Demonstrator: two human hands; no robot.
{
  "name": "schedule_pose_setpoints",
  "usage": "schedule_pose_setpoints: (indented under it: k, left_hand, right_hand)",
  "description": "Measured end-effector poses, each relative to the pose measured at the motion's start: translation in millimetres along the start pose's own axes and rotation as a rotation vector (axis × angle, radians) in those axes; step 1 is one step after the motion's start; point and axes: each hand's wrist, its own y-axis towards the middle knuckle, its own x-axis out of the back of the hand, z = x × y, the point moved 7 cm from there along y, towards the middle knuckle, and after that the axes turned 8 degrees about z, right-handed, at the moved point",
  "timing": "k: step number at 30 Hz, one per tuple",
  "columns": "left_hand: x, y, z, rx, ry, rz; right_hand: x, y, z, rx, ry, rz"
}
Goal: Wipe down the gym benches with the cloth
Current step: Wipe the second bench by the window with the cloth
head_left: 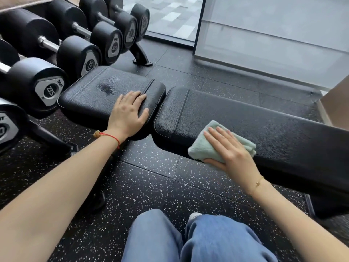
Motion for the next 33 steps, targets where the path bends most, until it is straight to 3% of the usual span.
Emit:
schedule_pose_setpoints:
  k: [9,12,15,18,21,24,28,33]
  left_hand:
    - [-0.4,-0.7,-1.1,0.008,0.013,0.011]
    - [-0.9,-0.7,-1.3,0.003,0.017,0.010]
    - [-0.7,-0.9,-2.0,0.013,0.011,0.002]
    - [0.0,-1.2,-3.8,0.024,0.020,0.000]
    - [0.7,-1.5,-5.8,0.023,0.025,-0.004]
    - [1.5,-1.5,-3.7,0.013,0.023,-0.011]
    - [2.4,-1.3,-3.6,0.004,0.035,-0.008]
    - [1.7,-1.1,-3.7,0.013,0.042,-0.022]
  right_hand:
    - [-21.4,99.0,68.3,0.066,0.058,0.185]
    - [-7.4,50.0,39.8,0.073,0.077,0.124]
    - [5.2,8.8,-20.0,-0.089,0.204,0.106]
    - [1.6,39.4,-64.9,-0.281,0.339,0.151]
    - [-12.2,112.1,-56.6,-0.322,0.285,0.176]
    - [-27.0,148.6,2.8,-0.167,0.297,0.220]
    - [-21.6,107.1,27.3,0.078,0.346,0.206]
    - [-20.3,143.9,-49.8,-0.196,0.365,0.170]
